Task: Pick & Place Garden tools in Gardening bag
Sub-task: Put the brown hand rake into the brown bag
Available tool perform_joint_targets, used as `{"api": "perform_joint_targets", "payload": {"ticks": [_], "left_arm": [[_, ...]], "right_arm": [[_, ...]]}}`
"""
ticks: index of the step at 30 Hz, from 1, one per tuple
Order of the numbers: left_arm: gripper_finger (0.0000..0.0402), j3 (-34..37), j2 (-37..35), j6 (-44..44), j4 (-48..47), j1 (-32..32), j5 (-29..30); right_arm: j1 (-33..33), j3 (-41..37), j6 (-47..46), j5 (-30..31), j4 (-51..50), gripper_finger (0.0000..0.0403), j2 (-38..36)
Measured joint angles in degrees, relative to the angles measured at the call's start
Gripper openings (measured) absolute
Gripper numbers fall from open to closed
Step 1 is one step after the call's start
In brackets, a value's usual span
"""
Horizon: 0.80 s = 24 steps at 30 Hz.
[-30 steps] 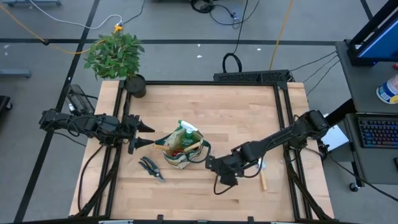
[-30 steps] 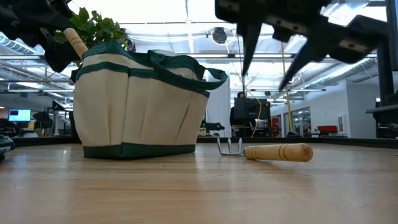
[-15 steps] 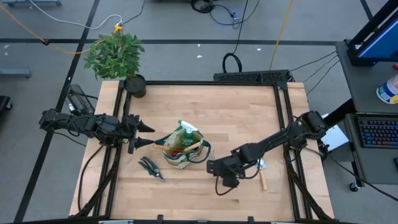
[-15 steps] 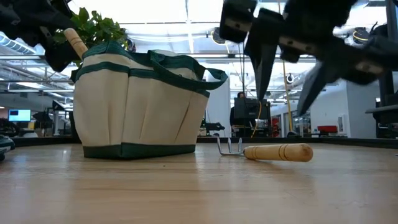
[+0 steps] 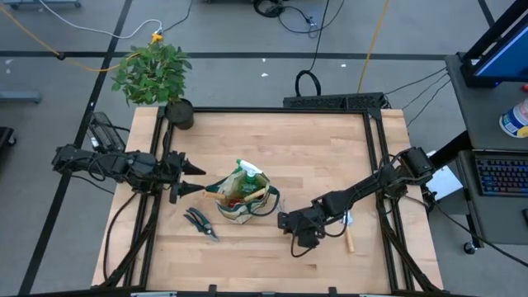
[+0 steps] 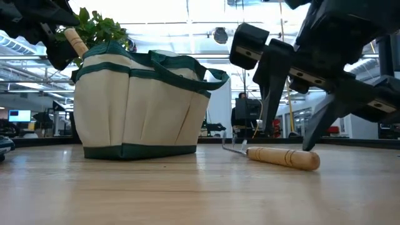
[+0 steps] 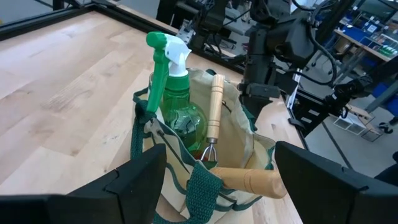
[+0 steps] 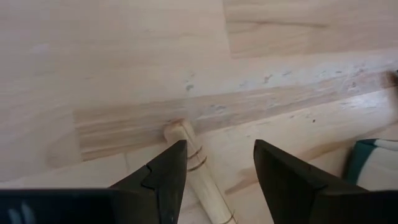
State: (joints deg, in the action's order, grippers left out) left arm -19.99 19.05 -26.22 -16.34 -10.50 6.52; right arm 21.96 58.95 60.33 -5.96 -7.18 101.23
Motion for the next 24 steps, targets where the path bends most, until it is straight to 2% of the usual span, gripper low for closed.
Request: {"api": "perform_joint_targets", "payload": {"ticks": [12,24], "left_arm": [[0.0308,0.0,0.07,0.17,-0.07,-0.02,0.0],[0.0308,0.0,0.07,-0.04,-0.07,-0.01,-0.01]], "right_arm": [[-0.11,-0.08,1.18,1.28,-2.3,0.0169,-0.9],[-2.03,-0.08,0.42,-2.86,-2.17,0.0176,-0.87]]}}
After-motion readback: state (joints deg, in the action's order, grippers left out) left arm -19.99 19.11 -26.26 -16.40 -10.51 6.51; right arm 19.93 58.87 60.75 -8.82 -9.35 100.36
